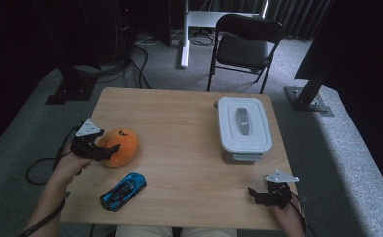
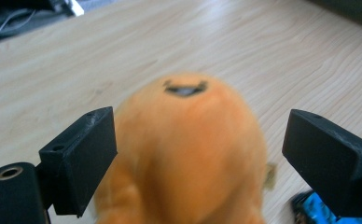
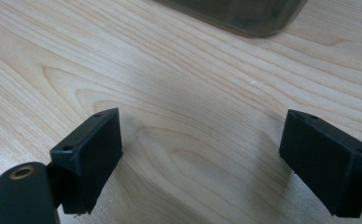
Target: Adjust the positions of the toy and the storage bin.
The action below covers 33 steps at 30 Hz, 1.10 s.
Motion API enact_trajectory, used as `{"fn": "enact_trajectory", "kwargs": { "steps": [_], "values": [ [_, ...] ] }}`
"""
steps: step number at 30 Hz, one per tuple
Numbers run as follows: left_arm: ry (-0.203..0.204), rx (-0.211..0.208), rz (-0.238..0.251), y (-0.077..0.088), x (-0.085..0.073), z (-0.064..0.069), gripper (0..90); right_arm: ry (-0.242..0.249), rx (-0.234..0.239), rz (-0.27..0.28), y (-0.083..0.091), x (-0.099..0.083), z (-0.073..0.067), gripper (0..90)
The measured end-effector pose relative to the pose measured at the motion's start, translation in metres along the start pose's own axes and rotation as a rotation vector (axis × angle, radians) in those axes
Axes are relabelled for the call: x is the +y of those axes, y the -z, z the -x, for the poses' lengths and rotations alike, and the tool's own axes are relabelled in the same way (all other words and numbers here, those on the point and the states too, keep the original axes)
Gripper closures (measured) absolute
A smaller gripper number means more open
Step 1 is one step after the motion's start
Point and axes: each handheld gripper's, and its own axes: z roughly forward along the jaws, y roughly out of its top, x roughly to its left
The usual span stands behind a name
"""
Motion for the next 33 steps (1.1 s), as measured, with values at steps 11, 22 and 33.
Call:
{"fn": "enact_trajectory", "kwargs": {
  "steps": [11, 22, 33],
  "values": [
    [-0.003, -0.047, -0.021, -0.018, 0.022, 0.020, 2.4, -0.014, -0.015, 0.024, 0.008, 0.000, 0.005, 12.3],
    [-0.043, -0.076, -0.030, -0.054, 0.042, 0.048, 1.4, -0.097, -0.120, 0.066, 0.019, 0.015, 0.041, 13.4],
    [-0.054, -0.188, -0.041, -0.112, 0.060, 0.085, 1.5, -0.133, -0.195, 0.072, 0.000, 0.024, 0.066, 13.3]
  ]
}}
